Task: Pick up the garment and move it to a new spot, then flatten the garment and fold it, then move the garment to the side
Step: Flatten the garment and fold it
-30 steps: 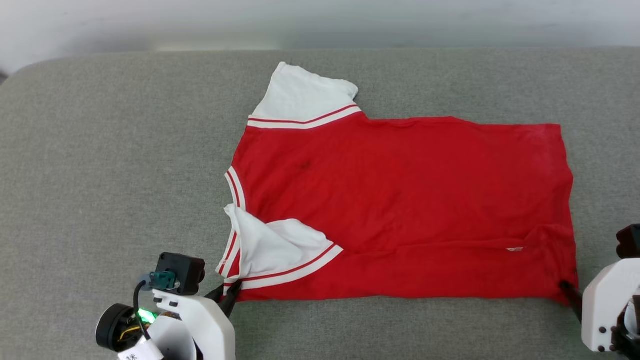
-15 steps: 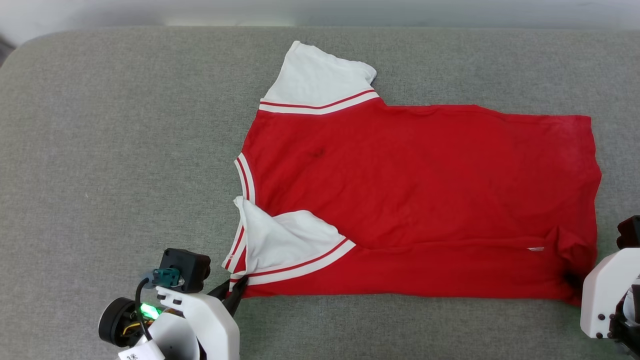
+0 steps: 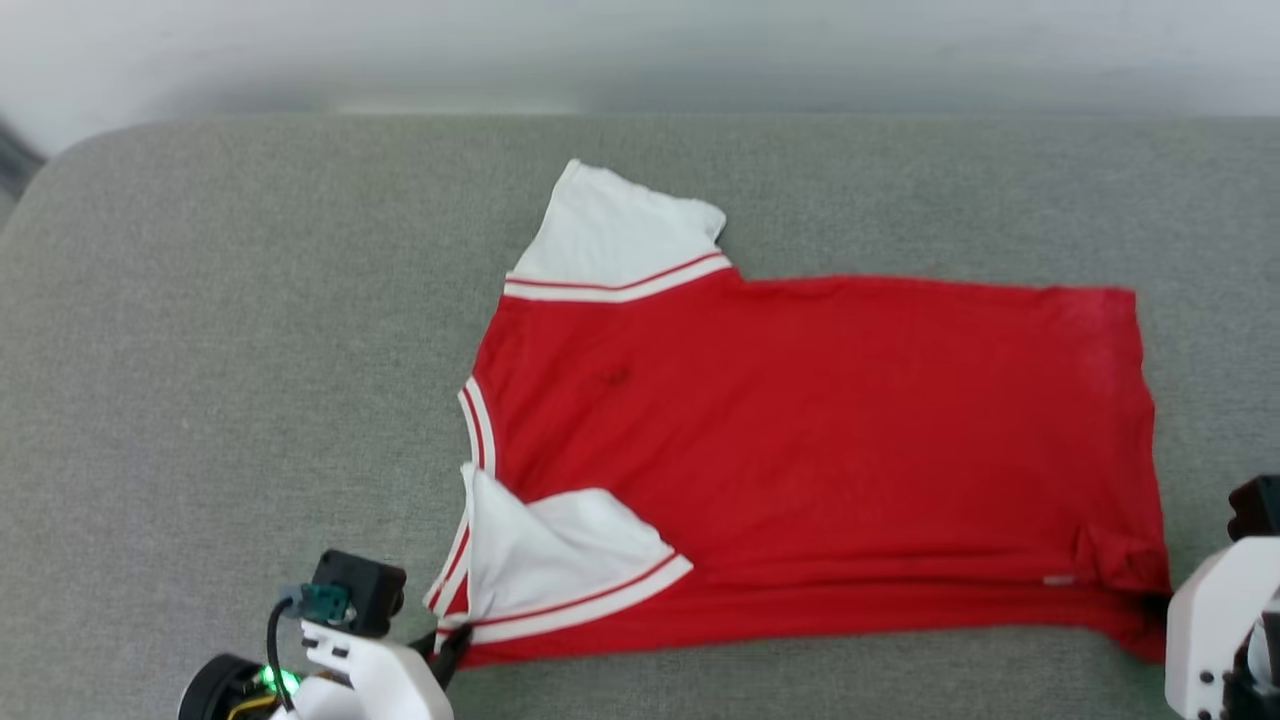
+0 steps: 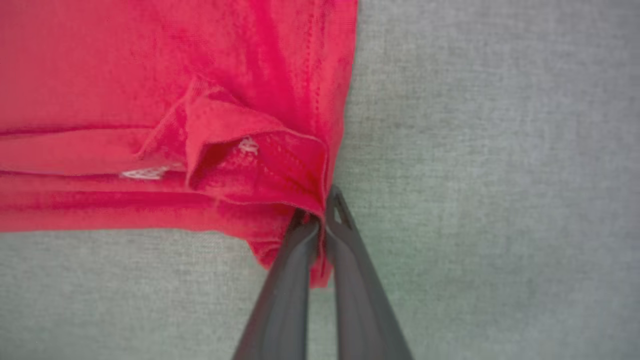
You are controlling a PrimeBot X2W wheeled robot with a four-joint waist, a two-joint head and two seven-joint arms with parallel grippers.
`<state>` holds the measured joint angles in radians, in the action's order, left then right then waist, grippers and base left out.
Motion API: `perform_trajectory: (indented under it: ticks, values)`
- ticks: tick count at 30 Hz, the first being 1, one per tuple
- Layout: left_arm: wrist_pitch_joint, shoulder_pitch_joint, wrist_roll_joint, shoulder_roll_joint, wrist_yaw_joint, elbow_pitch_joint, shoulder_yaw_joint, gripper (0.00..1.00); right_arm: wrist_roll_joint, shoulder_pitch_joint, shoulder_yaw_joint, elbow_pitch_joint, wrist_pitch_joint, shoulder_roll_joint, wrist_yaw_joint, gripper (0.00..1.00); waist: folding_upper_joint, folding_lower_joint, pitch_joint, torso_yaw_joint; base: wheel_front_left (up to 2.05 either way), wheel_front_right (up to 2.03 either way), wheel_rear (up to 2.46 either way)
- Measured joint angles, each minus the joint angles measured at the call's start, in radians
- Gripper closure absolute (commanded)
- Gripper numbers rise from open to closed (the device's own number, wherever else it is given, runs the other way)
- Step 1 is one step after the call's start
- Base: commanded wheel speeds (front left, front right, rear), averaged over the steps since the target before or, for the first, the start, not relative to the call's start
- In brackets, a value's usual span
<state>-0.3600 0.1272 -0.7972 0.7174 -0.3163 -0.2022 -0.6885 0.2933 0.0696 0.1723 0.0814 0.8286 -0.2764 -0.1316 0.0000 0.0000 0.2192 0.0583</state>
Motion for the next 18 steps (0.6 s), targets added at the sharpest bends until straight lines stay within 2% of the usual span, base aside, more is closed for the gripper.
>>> perform_trajectory:
  ticks: [11,18]
  values:
    - [0.000,-0.129,-0.035,0.030,0.001,-0.007,-0.038,1.00,0.034,-0.196,-0.004,-0.146,0.071,-0.060,0.000,1.00,0.0000,0.0000,-0.093,-0.017,0.00,0.00,0.00]
    - [0.021,-0.164,-0.052,0.009,0.000,0.013,-0.048,1.00,0.036,-0.253,-0.007,-0.150,0.050,-0.053,0.000,1.00,0.0000,0.0000,-0.103,-0.022,0.00,0.00,0.00]
